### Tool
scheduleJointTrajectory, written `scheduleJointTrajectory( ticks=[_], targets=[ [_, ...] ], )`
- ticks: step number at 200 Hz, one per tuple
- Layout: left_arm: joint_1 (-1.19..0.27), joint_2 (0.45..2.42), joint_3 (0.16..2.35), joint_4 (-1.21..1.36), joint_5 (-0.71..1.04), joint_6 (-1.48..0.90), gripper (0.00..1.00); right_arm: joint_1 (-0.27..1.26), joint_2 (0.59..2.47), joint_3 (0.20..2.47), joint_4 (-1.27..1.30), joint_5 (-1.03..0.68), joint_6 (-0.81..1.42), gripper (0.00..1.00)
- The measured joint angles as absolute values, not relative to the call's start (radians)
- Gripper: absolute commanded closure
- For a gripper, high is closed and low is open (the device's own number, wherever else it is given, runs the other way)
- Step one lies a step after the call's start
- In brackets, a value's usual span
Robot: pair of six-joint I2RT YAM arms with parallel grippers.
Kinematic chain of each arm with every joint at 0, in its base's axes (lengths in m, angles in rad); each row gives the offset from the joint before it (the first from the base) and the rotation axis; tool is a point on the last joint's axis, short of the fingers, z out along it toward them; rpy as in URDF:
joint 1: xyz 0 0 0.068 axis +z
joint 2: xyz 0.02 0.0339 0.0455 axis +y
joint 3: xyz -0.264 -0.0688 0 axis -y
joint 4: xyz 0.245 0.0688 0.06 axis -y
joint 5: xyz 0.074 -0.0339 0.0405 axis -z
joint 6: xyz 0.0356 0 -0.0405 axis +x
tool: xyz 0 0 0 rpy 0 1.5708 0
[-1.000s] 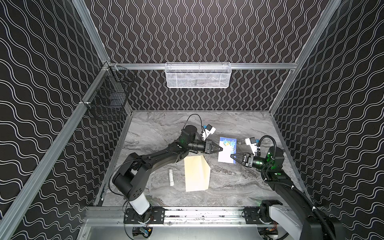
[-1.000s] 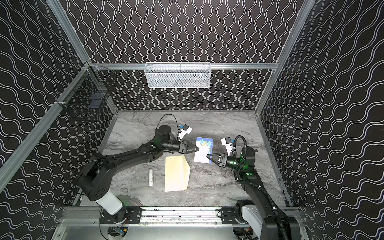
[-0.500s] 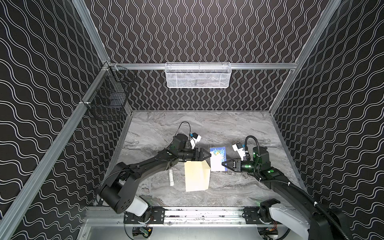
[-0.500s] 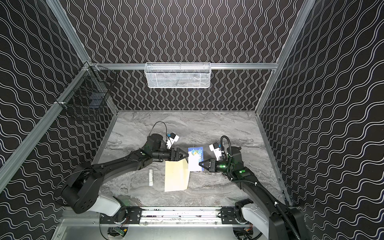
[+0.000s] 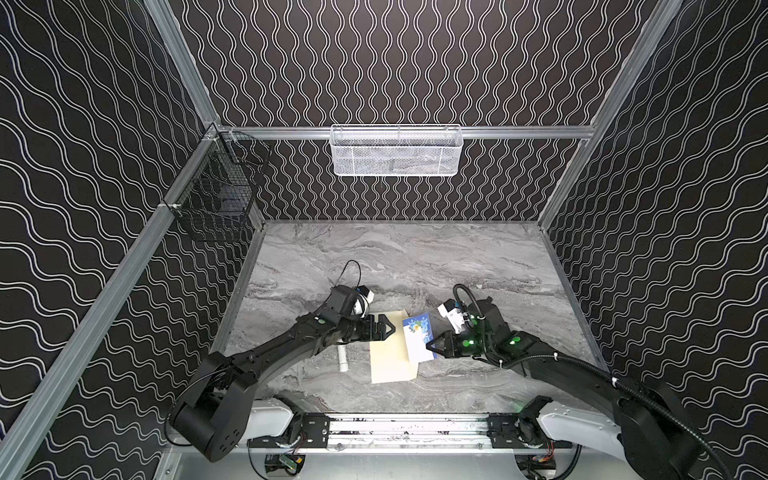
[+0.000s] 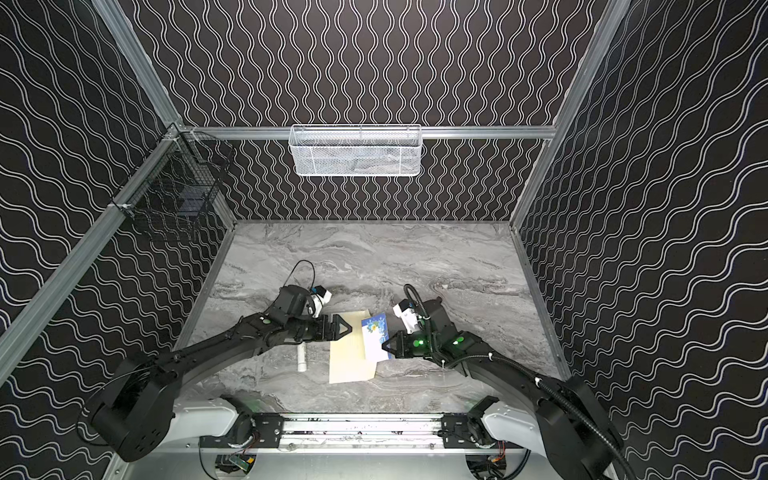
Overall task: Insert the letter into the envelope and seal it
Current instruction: 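Carry the letter to the envelope with the right gripper while the left gripper follows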
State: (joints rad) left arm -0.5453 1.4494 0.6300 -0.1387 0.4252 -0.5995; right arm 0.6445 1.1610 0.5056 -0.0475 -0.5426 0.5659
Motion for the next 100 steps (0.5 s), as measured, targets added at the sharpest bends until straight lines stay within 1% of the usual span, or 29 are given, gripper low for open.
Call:
scheduleJointTrajectory(
  ticks=[79,100],
  targets=[
    [-0.545,1.473,0.581,-0.152,0.405,-0.596,0.05,0.698,1.283,0.593,-0.106,-0.433,0.591,1.0],
    [-0.545,1.482,0.58,-0.146,0.414,-0.596,0.08,0.706,1.319,0.623,-0.126,-0.423,0.592,1.0]
  ],
)
